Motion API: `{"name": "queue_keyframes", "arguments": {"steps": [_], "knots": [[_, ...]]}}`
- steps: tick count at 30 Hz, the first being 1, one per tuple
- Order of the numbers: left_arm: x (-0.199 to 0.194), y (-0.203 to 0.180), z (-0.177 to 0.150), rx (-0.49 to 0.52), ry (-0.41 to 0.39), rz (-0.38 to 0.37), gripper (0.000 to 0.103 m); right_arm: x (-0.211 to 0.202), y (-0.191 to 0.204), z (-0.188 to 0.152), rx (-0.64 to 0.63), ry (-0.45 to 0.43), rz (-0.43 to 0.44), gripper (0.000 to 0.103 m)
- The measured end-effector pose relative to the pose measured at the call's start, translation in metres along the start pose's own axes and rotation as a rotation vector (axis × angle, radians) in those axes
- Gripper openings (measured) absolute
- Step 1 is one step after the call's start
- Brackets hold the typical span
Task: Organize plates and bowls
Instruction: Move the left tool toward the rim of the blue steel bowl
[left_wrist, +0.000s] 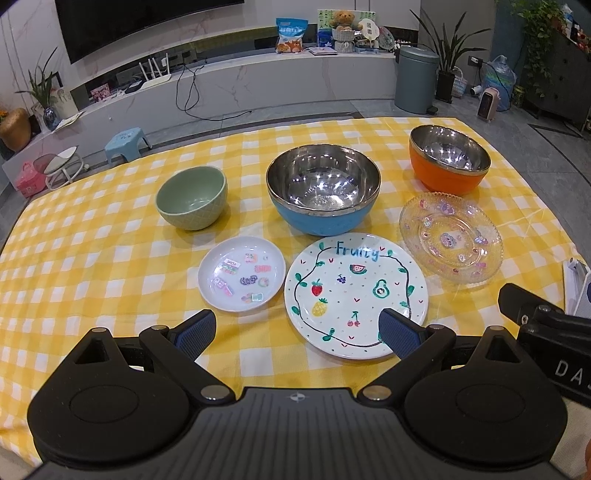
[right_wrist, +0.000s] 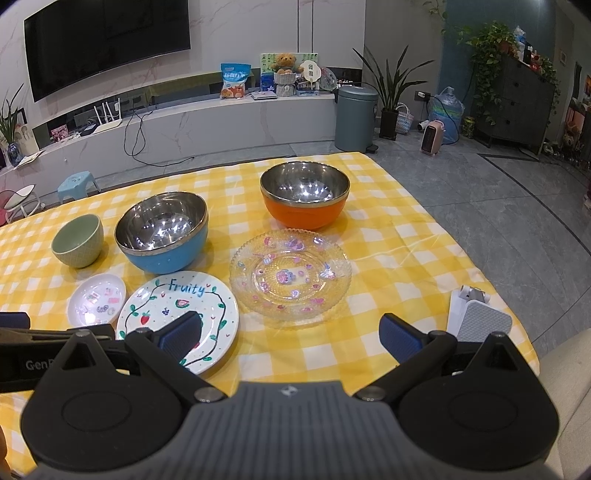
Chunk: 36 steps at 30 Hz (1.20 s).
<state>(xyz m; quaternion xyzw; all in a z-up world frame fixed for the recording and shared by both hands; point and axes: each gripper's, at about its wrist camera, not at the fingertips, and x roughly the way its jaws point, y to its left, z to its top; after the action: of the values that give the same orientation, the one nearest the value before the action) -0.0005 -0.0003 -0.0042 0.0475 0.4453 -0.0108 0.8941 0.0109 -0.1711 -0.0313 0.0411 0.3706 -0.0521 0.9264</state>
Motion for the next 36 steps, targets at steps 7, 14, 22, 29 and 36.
{"name": "queue_keyframes", "arguments": {"steps": [7,14,22,29,36], "knots": [[0.011,0.01,0.017,0.068,-0.015,-0.005,0.103,0.002,-0.001,0.021,-0.017,-0.072,0.021,0.1],[0.025,0.037,0.041,-0.004,-0.017,0.011,0.103,0.021,0.001,0.048,-0.026,-0.071,0.116,0.1],[0.057,0.046,0.059,-0.042,0.023,-0.039,0.076,0.06,0.017,0.081,-0.032,-0.005,0.238,0.09],[0.09,0.047,0.081,-0.032,0.034,0.002,0.081,0.114,0.028,0.095,-0.003,0.075,0.259,0.089],[0.109,0.049,0.1,-0.057,0.026,0.009,0.079,0.167,0.036,0.106,0.089,0.214,0.316,0.068]]}}
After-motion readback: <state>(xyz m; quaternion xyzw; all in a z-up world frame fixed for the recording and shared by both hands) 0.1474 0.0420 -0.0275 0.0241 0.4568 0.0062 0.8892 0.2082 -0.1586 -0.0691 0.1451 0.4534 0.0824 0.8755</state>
